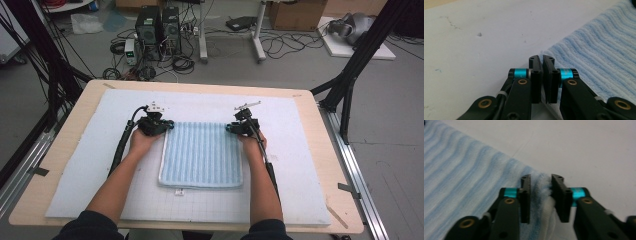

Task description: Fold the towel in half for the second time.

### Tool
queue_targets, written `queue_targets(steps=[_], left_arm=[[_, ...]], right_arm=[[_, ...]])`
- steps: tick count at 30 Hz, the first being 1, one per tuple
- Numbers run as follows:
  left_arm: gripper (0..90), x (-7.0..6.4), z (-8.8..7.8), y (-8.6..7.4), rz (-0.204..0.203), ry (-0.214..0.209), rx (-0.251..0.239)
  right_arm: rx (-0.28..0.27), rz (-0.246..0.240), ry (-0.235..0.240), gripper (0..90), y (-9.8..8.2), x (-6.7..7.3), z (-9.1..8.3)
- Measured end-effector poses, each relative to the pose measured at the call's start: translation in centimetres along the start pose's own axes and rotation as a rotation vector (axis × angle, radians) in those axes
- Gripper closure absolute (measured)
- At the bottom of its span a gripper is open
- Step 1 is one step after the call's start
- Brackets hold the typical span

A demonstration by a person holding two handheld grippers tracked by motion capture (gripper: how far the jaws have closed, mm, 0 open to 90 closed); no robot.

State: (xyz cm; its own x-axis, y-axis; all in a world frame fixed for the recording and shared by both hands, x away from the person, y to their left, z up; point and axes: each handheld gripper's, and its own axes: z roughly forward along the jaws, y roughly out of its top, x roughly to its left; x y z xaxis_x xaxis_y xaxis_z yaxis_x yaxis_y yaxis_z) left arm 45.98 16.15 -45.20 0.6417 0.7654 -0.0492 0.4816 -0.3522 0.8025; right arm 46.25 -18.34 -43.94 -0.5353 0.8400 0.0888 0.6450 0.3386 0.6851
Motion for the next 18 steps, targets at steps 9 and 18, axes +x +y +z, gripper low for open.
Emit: queue_targets(steps=[9, 18], left_arm=[[85.7, 0.4, -0.3, 0.2, -0.037, -0.02, -0.043], [85.6, 0.9, -2.2, 2.1, -0.008, -0.021, -0.209]], right_arm=[[-0.048, -0.062, -0.03, 82.9, 0.3, 0.4, -0.5], [-0.16, -0.013, -0.031, 82.9, 1.2, -0.2, -1.5]])
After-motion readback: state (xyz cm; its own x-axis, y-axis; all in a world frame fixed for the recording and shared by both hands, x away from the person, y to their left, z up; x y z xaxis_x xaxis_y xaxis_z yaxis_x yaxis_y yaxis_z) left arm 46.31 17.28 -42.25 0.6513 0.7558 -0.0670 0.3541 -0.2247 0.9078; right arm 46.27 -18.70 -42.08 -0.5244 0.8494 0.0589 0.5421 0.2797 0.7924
